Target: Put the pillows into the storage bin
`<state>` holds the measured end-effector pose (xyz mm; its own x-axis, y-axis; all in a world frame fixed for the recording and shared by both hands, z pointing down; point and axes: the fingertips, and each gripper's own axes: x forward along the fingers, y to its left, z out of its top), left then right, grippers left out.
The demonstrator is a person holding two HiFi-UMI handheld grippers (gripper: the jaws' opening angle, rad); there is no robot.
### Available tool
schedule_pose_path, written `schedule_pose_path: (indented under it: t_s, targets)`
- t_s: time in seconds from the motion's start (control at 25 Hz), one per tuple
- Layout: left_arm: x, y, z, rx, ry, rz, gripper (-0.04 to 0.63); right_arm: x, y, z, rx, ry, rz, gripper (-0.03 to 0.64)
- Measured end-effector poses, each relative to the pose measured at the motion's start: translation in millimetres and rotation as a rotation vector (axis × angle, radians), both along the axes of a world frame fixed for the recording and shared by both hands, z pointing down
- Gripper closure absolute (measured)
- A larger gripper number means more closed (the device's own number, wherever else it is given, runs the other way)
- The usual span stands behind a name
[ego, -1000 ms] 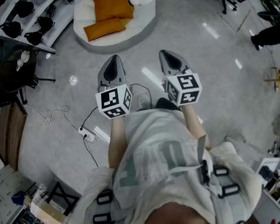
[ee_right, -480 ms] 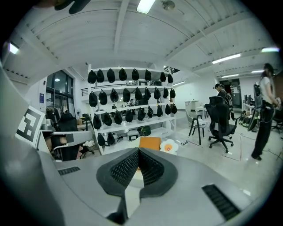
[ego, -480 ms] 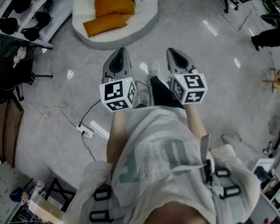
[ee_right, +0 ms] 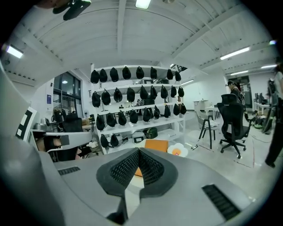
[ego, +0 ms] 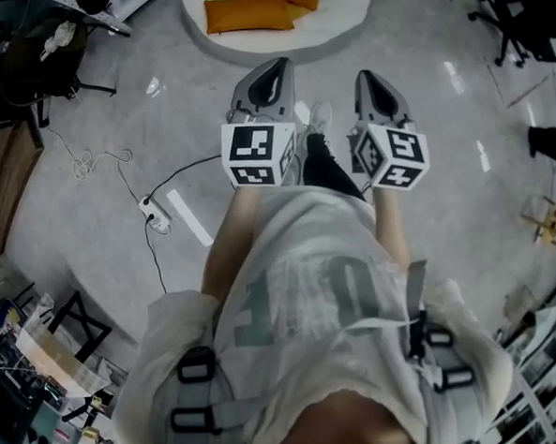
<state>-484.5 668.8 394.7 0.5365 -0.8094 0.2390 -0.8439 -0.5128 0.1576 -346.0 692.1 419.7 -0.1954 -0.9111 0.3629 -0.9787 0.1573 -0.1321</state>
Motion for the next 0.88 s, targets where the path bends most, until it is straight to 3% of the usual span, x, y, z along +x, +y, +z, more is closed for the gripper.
schedule_pose_path:
  t_s: [0.4, 0.88]
  targets:
    - [40, -110, -7, 0.005, 0.012, -0.057, 0.589, 42, -118, -7, 0.017, -0.002, -0.044, 0.609]
    - [118, -235, 7, -0.072, 0.045, -0.042, 0.589, 113, -236, 1, -0.020, 0.018, -0.047, 0.609]
